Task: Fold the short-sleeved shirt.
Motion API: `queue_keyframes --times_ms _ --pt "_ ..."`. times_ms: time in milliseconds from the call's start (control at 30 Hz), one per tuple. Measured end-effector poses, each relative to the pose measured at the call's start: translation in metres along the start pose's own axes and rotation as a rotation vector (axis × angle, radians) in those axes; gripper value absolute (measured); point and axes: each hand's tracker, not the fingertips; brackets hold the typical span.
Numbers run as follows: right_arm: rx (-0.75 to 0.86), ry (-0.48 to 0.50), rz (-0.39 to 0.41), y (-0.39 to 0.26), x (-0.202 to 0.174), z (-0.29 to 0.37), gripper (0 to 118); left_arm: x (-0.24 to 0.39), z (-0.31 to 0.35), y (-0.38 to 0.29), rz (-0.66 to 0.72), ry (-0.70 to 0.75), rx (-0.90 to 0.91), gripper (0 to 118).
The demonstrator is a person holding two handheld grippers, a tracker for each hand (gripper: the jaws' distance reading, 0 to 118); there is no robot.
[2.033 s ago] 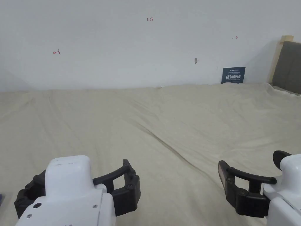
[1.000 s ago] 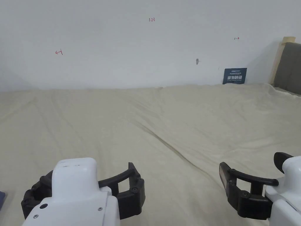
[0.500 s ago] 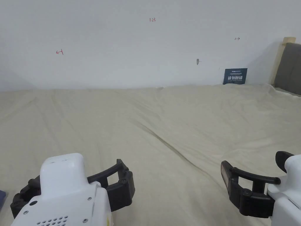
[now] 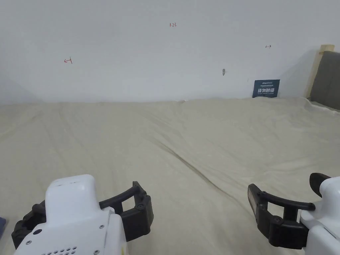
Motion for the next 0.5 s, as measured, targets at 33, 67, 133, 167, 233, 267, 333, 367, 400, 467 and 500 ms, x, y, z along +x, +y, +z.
queue_keyframes --times_ms 33,67,133,167,233,267,333,367,400,467,500 --pt "-0.001 -0.001 -0.001 -0.0005 -0.0003 -0.0001 107 -0.0004 0.0005 0.0005 -0.007 -0.002 -0.002 118" --pt "-0.003 -0.001 -0.002 -0.0010 -0.0004 -0.0001 107 -0.0011 0.0019 -0.0009 -0.006 -0.009 0.007 118" --pt "-0.003 0.000 -0.011 -0.0018 -0.0007 0.0002 107 -0.0036 0.0066 -0.0029 -0.005 -0.064 0.055 118" --pt "-0.003 0.000 -0.014 -0.0020 -0.0008 0.0002 107 -0.0041 0.0080 -0.0037 -0.009 -0.062 0.057 118" --pt "-0.004 -0.001 -0.016 -0.0027 -0.0008 -0.0001 107 -0.0009 0.0080 -0.0021 -0.020 -0.046 0.060 118" --pt "-0.006 -0.001 -0.017 -0.0029 -0.0007 -0.0003 107 0.0002 0.0076 -0.0016 -0.027 -0.034 0.060 118" --pt "-0.008 0.000 -0.019 -0.0034 -0.0006 -0.0006 107 0.0013 0.0067 -0.0019 -0.046 -0.013 0.065 118" --pt "-0.010 0.000 -0.018 -0.0034 -0.0005 -0.0008 107 0.0017 0.0065 -0.0020 -0.052 -0.004 0.066 118" --pt "-0.011 0.000 -0.018 -0.0035 -0.0005 -0.0011 107 0.0015 0.0064 -0.0019 -0.053 0.002 0.066 118" --pt "-0.010 0.000 -0.018 -0.0035 -0.0004 -0.0009 107 0.0002 0.0056 -0.0025 -0.046 0.002 0.061 118" --pt "-0.009 0.000 -0.019 -0.0032 -0.0005 -0.0008 107 -0.0006 0.0053 -0.0025 -0.040 -0.002 0.056 118"
